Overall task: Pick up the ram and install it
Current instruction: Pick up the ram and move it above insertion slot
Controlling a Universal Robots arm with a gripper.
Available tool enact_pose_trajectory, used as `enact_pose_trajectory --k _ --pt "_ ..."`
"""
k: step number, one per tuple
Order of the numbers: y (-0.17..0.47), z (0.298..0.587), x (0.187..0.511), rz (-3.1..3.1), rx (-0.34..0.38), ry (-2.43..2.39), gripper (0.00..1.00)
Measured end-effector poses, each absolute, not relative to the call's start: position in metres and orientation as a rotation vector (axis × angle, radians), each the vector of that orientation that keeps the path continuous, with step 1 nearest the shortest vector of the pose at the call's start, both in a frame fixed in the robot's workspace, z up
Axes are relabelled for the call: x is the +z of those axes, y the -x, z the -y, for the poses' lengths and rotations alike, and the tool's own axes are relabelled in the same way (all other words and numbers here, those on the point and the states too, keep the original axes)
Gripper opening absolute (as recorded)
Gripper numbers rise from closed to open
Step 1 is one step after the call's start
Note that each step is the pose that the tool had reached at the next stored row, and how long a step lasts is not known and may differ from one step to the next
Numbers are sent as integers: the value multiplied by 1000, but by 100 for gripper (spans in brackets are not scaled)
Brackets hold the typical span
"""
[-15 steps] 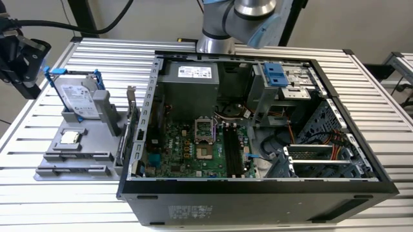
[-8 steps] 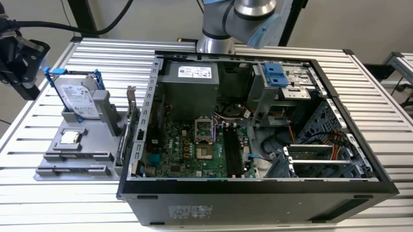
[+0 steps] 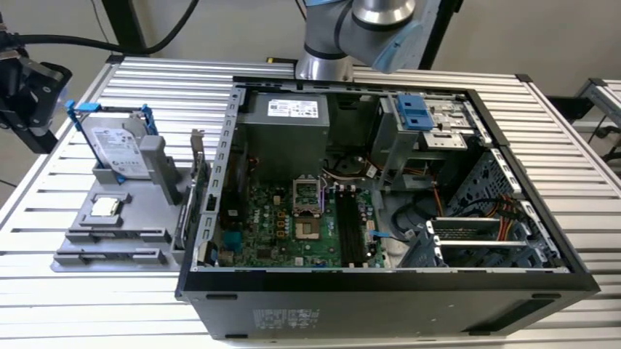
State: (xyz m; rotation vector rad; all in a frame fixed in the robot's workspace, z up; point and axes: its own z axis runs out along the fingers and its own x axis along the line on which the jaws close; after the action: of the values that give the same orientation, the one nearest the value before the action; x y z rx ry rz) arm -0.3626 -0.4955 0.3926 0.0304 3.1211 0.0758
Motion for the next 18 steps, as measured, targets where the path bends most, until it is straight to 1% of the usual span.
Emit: enact_pose_trajectory --k 18 --pt "363 496 393 -3122 77 39 0"
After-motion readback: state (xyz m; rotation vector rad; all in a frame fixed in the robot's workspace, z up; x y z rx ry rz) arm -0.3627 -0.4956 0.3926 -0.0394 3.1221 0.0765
